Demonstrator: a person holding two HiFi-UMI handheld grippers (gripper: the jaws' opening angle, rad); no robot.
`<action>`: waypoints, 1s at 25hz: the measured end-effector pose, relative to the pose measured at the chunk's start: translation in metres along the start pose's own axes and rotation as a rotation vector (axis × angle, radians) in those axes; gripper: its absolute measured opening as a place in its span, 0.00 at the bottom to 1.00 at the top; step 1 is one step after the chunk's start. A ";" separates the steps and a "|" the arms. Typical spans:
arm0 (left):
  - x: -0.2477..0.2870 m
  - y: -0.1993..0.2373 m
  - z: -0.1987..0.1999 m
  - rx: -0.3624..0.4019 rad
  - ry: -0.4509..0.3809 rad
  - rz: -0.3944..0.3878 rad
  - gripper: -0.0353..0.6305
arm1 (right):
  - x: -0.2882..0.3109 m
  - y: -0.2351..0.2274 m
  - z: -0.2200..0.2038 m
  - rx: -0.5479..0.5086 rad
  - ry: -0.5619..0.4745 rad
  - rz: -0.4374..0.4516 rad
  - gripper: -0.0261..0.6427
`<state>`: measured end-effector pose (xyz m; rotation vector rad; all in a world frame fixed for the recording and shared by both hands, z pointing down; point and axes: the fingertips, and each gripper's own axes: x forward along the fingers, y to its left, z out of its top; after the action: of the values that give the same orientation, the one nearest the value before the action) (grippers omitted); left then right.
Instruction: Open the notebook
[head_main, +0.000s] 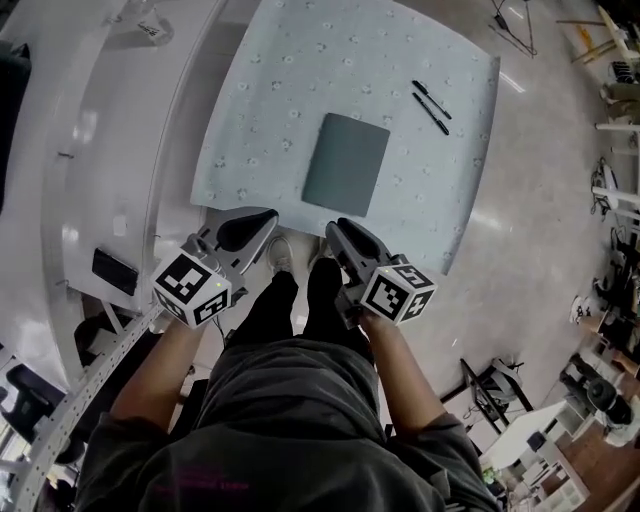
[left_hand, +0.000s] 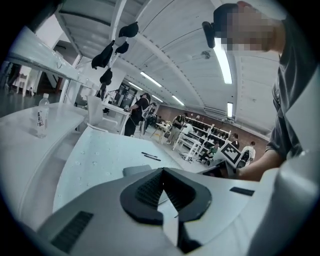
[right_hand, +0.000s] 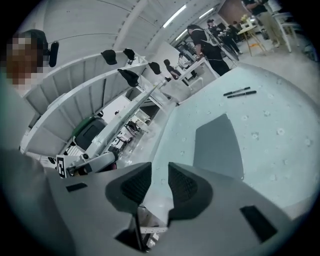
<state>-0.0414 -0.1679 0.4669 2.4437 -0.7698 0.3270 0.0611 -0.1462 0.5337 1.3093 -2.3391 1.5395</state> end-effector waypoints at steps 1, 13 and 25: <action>0.005 0.002 -0.004 -0.005 0.009 0.003 0.06 | 0.004 -0.005 -0.003 0.008 0.008 0.003 0.18; 0.042 0.028 -0.053 -0.054 0.094 0.027 0.06 | 0.044 -0.063 -0.037 0.140 0.048 0.011 0.18; 0.050 0.035 -0.084 -0.085 0.128 0.025 0.06 | 0.065 -0.101 -0.066 0.264 0.047 -0.017 0.18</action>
<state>-0.0268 -0.1670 0.5700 2.3114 -0.7436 0.4463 0.0610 -0.1496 0.6706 1.3203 -2.1483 1.9031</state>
